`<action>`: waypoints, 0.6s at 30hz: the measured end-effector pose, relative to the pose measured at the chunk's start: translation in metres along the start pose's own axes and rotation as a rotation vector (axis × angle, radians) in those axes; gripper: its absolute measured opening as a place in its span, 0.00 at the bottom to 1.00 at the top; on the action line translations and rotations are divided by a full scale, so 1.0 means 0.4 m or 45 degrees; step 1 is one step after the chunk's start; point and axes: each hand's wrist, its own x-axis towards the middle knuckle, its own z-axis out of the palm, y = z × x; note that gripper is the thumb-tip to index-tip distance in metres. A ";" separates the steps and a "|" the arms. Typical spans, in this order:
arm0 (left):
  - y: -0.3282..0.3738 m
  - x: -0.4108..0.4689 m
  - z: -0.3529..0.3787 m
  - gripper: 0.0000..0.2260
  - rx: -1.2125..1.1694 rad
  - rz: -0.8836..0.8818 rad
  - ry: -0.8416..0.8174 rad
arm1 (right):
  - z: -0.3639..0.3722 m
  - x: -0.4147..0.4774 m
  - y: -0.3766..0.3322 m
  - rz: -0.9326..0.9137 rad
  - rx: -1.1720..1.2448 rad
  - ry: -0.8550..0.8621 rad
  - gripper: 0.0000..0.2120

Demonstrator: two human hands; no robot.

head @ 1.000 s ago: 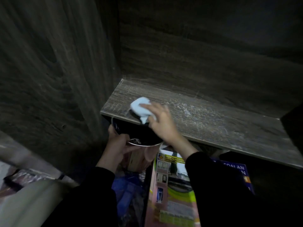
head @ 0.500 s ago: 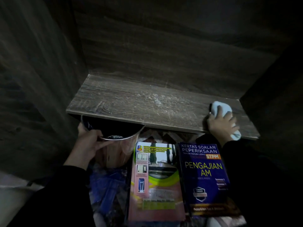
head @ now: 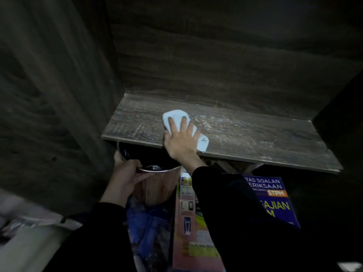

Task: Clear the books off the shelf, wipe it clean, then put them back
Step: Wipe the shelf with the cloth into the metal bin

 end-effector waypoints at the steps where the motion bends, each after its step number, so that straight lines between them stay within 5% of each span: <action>1: 0.004 -0.003 -0.001 0.32 -0.009 0.004 0.006 | 0.010 0.000 -0.034 -0.099 0.008 -0.003 0.26; 6: 0.017 -0.015 -0.009 0.31 -0.028 0.027 -0.027 | 0.009 0.011 -0.110 -0.623 -0.077 -0.091 0.27; 9: 0.024 -0.019 -0.017 0.32 -0.051 0.011 -0.024 | -0.030 0.032 -0.095 -0.905 0.203 -0.132 0.26; 11: 0.030 -0.020 -0.024 0.32 -0.069 -0.007 -0.015 | -0.045 0.074 -0.075 -0.812 0.411 0.054 0.25; 14: 0.035 -0.021 -0.030 0.33 -0.097 -0.034 0.017 | -0.049 0.152 -0.062 -0.442 0.300 0.310 0.25; 18: 0.035 -0.022 -0.027 0.34 -0.129 -0.039 0.041 | -0.031 0.205 -0.097 -0.161 0.023 -0.049 0.26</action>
